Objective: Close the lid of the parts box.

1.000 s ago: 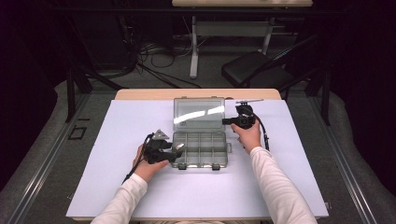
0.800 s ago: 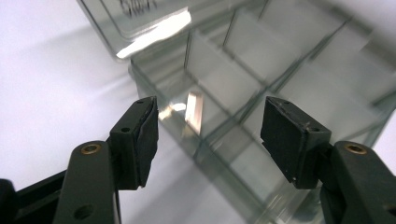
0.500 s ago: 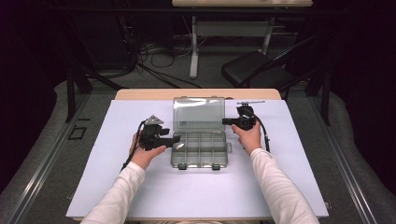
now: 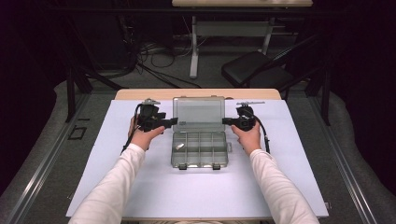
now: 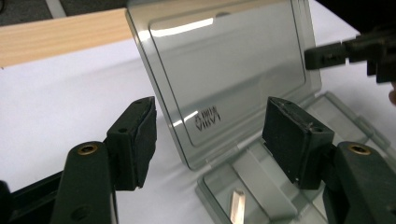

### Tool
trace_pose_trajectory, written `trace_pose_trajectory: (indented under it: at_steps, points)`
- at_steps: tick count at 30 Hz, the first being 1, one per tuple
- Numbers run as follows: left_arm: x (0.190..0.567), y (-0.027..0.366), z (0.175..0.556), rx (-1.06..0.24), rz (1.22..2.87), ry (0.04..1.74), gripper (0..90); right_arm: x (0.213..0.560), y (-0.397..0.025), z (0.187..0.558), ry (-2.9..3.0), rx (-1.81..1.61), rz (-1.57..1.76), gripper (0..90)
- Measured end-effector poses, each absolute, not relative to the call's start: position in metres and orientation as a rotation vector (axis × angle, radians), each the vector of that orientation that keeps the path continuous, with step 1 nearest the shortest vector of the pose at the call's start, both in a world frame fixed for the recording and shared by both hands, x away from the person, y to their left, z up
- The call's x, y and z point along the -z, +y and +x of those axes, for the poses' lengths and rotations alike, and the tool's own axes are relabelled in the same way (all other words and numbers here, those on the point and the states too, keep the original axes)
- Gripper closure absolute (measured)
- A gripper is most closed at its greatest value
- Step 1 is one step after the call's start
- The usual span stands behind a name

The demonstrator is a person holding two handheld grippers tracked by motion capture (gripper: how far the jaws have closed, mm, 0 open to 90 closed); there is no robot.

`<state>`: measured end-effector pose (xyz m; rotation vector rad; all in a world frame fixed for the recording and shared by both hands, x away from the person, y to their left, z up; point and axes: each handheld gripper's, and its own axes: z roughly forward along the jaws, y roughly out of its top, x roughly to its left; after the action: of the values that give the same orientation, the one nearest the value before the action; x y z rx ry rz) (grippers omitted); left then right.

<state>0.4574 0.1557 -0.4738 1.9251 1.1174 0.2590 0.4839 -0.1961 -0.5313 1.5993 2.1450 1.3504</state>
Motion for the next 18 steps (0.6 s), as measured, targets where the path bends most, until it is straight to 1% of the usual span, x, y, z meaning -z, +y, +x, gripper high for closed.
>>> trace_pose_trajectory:
  at_steps: [9, 16, 18]
  points:
    - [0.461, 0.151, 0.478, -0.312, 1.921, 1.142, 35.3, 0.532, -0.196, 0.481, 2.130, -1.361, 1.590, 83.3]
    - [0.453, 0.146, 0.494, -0.309, 1.911, 1.152, 35.3, 0.532, -0.196, 0.480, 2.126, -1.359, 1.566, 83.3]
    - [0.452, 0.145, 0.498, -0.328, 1.907, 1.146, 35.2, 0.532, -0.196, 0.479, 2.122, -1.357, 1.563, 83.4]
